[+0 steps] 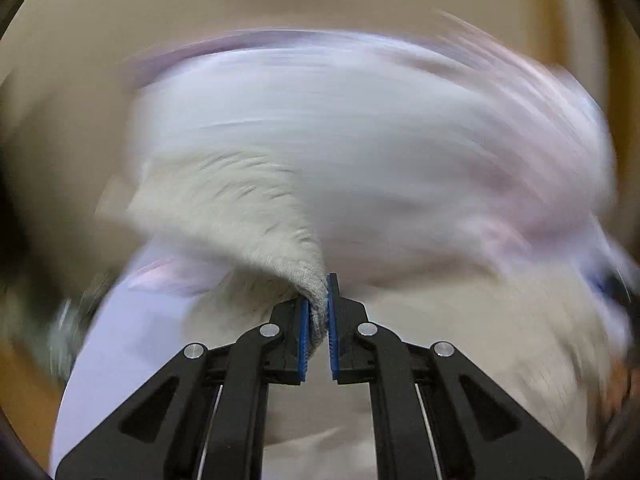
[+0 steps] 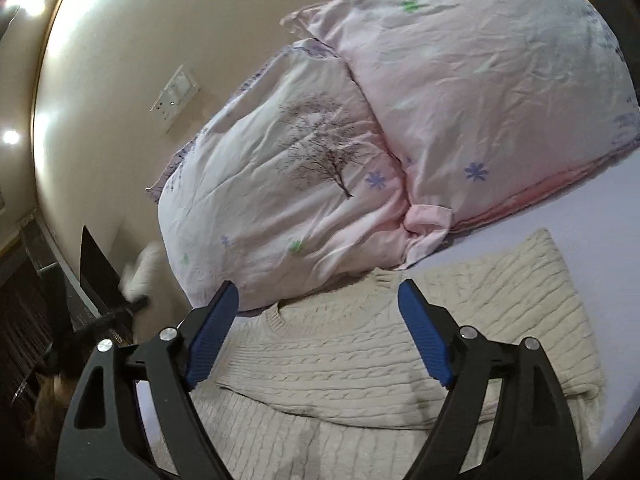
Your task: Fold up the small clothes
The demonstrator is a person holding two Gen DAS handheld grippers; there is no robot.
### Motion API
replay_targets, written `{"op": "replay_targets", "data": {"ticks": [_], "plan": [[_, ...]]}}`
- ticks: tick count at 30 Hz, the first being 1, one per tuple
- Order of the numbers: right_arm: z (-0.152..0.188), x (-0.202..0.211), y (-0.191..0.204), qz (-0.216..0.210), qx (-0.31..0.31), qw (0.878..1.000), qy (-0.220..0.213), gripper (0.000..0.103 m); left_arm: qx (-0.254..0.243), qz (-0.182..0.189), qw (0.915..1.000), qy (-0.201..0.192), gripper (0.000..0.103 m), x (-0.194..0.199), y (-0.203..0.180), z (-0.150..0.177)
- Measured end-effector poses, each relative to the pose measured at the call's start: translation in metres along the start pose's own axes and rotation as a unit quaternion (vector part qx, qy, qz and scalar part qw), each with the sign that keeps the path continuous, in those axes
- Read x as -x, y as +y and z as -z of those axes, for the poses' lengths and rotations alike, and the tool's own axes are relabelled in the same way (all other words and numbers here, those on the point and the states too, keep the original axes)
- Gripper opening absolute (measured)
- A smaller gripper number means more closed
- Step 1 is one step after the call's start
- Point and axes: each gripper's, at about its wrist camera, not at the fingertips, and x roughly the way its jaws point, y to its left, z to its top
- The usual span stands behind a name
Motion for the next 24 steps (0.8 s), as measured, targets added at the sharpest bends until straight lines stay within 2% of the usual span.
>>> {"op": "replay_targets", "data": {"ticks": [2,3,4,5,6,9,11,14,16,18,20,22,24], "plan": [[0.000,-0.004,-0.007,0.003,0.002,1.000,0.014,0.082,-0.085,0.054,0.9943,0.037,0.008,-0.016,-0.079,0.016],[0.000,-0.004,-0.010,0.007,-0.002,1.000,0.019,0.082,-0.123,0.083,0.9869,0.064,0.011,-0.025,-0.115,0.030],[-0.001,-0.005,-0.017,0.008,-0.013,1.000,0.026,0.082,-0.145,0.101,0.9807,0.083,0.011,-0.029,-0.136,0.042],[-0.002,-0.006,-0.021,0.009,-0.021,0.999,0.032,0.079,-0.148,0.108,0.9786,0.094,0.011,-0.029,-0.143,0.050],[-0.003,-0.006,-0.027,0.021,-0.029,0.998,0.041,0.077,-0.138,0.111,0.9793,0.098,0.012,-0.027,-0.140,0.053],[-0.004,-0.010,-0.038,0.077,-0.036,0.994,0.061,0.067,-0.053,0.113,0.9869,0.102,0.014,-0.005,-0.097,0.058],[-0.006,-0.012,-0.046,0.115,-0.042,0.989,0.081,0.056,-0.006,0.097,0.9899,0.103,0.019,0.010,-0.065,0.063],[-0.008,-0.006,-0.056,0.154,-0.048,0.982,0.097,0.051,0.059,0.065,0.9905,0.106,0.028,0.038,-0.012,0.081],[-0.006,-0.002,-0.060,0.174,-0.041,0.978,0.110,0.050,0.110,0.048,0.9869,0.108,0.037,0.058,0.025,0.099],[-0.002,-0.005,-0.063,0.189,-0.034,0.972,0.136,0.046,0.148,0.047,0.9815,0.112,0.041,0.073,0.047,0.115],[0.006,-0.013,-0.065,0.190,-0.030,0.967,0.169,0.032,0.169,0.053,0.9774,0.116,0.041,0.073,0.057,0.126],[0.012,-0.015,-0.062,0.201,-0.015,0.963,0.182,0.032,0.190,0.066,0.9720,0.122,0.043,0.078,0.063,0.141],[0.010,-0.006,-0.064,0.180,-0.032,0.968,0.173,0.035,0.206,0.084,0.9669,0.124,0.043,0.082,0.062,0.152]]}}
